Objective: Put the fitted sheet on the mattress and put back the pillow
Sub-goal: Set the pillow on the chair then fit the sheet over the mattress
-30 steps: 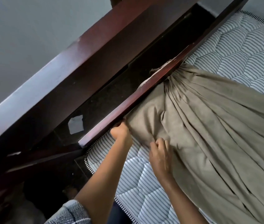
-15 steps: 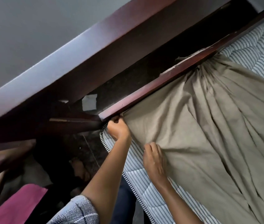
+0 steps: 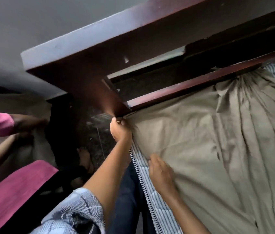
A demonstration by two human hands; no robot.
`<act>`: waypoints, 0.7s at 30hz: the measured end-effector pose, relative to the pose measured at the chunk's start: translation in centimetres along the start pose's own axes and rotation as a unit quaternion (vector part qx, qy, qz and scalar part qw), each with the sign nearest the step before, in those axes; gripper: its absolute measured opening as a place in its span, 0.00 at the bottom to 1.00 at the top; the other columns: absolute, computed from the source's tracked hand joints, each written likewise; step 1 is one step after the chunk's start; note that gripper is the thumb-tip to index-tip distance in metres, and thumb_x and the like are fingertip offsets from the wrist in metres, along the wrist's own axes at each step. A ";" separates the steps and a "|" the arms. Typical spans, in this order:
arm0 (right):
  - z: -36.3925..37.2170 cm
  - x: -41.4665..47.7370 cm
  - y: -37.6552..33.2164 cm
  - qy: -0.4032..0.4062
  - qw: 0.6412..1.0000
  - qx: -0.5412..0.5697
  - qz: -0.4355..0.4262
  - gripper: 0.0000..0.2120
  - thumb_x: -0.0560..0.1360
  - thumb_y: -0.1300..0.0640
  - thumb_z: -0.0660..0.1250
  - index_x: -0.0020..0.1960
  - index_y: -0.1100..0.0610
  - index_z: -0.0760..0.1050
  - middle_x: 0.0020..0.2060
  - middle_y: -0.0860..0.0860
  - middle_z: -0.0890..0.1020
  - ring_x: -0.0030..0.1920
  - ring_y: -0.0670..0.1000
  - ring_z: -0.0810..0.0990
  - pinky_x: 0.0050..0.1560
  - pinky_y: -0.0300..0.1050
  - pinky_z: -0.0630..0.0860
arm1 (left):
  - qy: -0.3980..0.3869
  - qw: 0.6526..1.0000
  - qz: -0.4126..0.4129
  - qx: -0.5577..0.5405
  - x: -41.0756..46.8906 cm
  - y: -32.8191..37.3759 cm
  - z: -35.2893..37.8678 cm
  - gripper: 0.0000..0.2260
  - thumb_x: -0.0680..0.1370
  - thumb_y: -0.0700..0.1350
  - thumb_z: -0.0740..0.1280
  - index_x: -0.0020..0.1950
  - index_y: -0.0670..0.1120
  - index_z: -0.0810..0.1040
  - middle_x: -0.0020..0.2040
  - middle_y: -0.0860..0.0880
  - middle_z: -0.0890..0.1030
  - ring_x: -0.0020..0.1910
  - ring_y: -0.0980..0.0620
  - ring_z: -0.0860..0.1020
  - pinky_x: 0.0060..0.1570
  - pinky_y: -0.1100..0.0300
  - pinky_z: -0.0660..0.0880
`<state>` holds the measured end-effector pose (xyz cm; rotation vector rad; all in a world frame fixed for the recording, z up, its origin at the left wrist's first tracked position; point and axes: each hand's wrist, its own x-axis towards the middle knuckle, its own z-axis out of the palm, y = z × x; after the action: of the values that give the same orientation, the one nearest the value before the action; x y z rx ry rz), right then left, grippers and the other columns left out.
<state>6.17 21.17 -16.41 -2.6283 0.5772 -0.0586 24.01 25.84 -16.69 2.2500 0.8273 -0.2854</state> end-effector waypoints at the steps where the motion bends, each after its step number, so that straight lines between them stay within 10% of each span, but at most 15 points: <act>1: 0.3 -0.7 -0.8 -0.025 1.000 0.007 -0.010 0.12 0.65 0.59 0.69 0.41 0.52 0.66 0.26 0.48 0.76 0.25 0.50 0.77 0.21 0.40 0.67 | -0.017 1.000 0.009 0.002 0.6 -0.3 -0.4 0.07 0.78 0.44 0.60 0.50 0.45 0.77 0.50 0.47 0.79 0.50 0.46 0.75 0.45 0.58 0.67; 10: 4.2 -2.8 -7.3 -0.177 0.984 -0.003 0.007 0.20 0.54 0.57 0.81 0.36 0.52 0.72 0.22 0.49 0.75 0.19 0.49 0.75 0.16 0.38 0.64 | -0.152 0.988 0.032 -0.003 6.1 -3.6 0.4 0.10 0.78 0.46 0.63 0.41 0.41 0.77 0.40 0.47 0.78 0.41 0.50 0.74 0.41 0.57 0.69; 13: 6.0 -2.6 -7.9 -0.180 0.983 -0.023 0.028 0.20 0.51 0.58 0.82 0.34 0.52 0.73 0.21 0.50 0.75 0.18 0.48 0.75 0.15 0.37 0.64 | -0.193 0.981 0.033 0.013 7.1 -4.2 1.2 0.16 0.79 0.44 0.60 0.32 0.46 0.63 0.32 0.51 0.67 0.30 0.55 0.62 0.29 0.61 0.59; 21: 11.8 -2.2 -7.1 -0.219 0.971 -0.058 0.072 0.16 0.50 0.65 0.81 0.33 0.56 0.78 0.21 0.53 0.76 0.18 0.50 0.74 0.18 0.38 0.70 | -0.229 0.970 0.060 0.055 7.8 -8.0 4.4 0.05 0.80 0.45 0.53 0.46 0.45 0.62 0.40 0.48 0.71 0.37 0.49 0.66 0.35 0.54 0.63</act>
<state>8.47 32.77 -23.82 -2.5801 0.6226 0.5998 25.11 30.90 -27.59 2.1957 0.4364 -0.7753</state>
